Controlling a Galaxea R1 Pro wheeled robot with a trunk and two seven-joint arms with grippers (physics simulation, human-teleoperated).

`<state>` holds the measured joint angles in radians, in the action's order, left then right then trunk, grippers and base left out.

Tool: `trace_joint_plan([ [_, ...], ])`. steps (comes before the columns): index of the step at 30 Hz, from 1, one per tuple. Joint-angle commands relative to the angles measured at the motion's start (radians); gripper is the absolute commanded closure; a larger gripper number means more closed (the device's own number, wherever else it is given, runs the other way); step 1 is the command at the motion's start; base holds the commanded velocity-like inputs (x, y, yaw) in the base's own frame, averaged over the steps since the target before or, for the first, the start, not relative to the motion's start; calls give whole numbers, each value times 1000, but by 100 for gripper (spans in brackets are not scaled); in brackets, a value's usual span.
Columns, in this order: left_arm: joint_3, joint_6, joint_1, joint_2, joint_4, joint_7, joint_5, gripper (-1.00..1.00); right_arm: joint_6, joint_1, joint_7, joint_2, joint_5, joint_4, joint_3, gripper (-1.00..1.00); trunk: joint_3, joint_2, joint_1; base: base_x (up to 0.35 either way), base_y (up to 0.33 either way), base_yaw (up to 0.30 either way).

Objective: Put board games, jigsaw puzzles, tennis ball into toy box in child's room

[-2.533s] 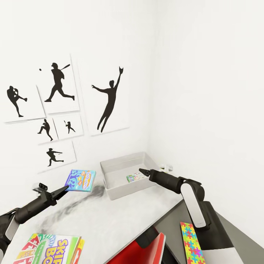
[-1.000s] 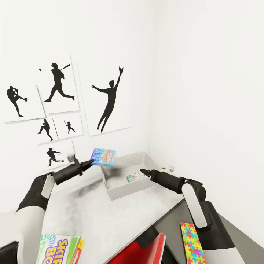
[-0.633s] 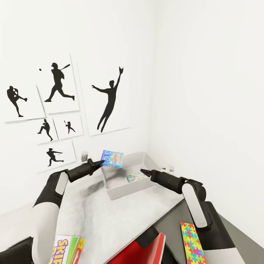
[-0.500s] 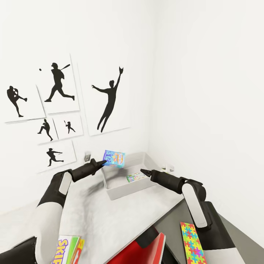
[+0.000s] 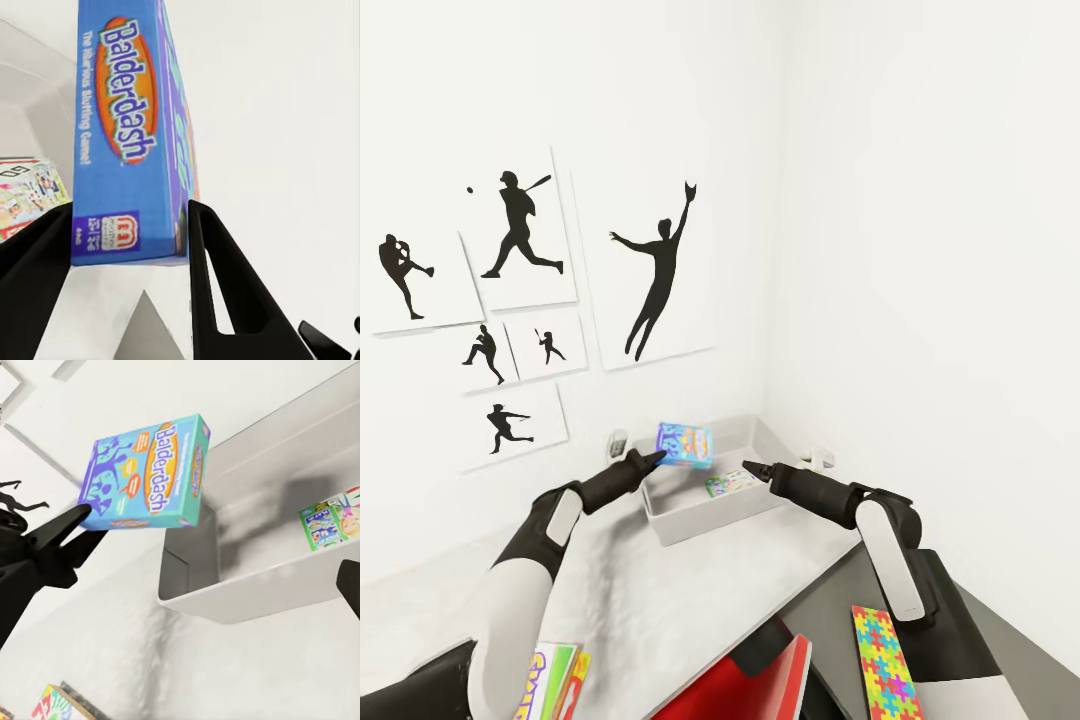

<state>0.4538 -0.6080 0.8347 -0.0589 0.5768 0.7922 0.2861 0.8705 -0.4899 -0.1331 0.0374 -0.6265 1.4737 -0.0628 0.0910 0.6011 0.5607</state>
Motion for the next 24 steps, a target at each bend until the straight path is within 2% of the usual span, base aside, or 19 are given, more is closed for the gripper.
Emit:
trace_joint_plan([
  [1,6,-4,1,-4,-1,2,1,100,4,-1,-8,1,8,0,1,-100,2,2,0,0,0,0],
  [8,7,2,1,-25,-5,-8,-3,100,6,-1,-11,2,7,16,-3,-100,2,2,0,0,0,0],
  [14,12,88,1,-30,-42,-166,10,100,12,-1,-11,3,6,32,-3,-100,2,2,0,0,0,0],
  [24,17,102,1,-30,-60,-213,12,100,13,-1,-11,2,5,33,-2,-100,2,2,0,0,0,0],
])
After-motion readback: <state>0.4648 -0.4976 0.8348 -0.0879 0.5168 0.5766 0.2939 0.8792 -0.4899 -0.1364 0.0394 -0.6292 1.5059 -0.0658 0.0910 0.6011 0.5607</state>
